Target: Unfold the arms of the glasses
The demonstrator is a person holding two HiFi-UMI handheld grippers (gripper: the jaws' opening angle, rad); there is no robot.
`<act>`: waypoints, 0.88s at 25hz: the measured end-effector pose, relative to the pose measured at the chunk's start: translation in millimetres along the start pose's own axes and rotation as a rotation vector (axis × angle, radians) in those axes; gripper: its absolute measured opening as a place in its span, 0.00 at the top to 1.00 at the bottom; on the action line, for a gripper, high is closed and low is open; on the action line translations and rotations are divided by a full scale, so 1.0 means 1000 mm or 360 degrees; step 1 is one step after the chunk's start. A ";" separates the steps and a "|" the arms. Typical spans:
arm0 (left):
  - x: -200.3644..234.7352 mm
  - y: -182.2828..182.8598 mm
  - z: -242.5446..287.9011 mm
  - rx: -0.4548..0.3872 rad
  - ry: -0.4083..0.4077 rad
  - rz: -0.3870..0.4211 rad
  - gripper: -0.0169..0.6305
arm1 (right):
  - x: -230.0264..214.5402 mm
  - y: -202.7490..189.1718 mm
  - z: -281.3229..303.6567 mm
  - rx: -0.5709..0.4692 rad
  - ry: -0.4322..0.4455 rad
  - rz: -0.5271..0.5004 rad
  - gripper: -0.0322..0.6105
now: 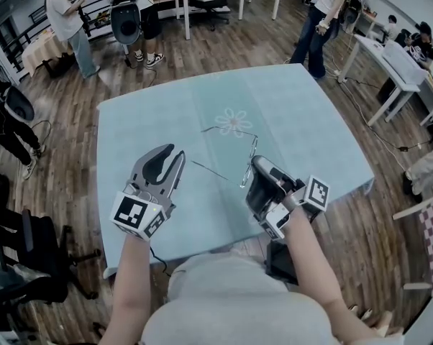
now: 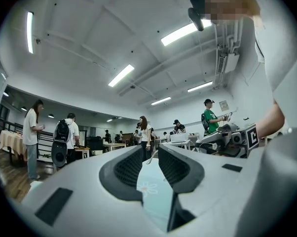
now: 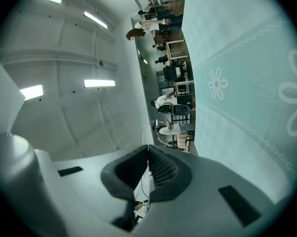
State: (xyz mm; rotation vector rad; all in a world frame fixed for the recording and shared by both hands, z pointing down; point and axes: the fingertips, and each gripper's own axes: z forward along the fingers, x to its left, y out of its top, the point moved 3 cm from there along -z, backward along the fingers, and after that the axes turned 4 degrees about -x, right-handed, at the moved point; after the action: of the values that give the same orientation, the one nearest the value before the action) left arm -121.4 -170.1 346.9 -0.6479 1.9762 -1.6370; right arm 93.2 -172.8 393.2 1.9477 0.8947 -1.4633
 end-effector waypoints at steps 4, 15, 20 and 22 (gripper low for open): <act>-0.003 -0.006 0.000 0.0001 0.0030 -0.0042 0.83 | -0.010 0.002 0.004 -0.0121 -0.0052 0.0004 0.93; -0.013 -0.023 0.006 0.0066 0.0137 -0.0070 0.83 | -0.020 0.006 0.007 -0.0342 -0.0158 -0.0142 0.93; -0.020 -0.029 0.011 0.0101 0.0229 -0.0084 0.87 | -0.014 0.010 0.004 -0.0433 -0.0044 -0.0191 0.93; -0.022 -0.030 0.012 0.0097 0.0256 -0.0089 0.89 | -0.013 0.012 0.002 -0.0475 0.0005 -0.0194 0.93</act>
State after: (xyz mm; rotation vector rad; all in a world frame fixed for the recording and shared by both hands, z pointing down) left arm -95.1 -170.0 376.2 -0.5691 2.0264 -1.8270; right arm 98.4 -184.2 405.2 1.7019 1.1780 -1.3063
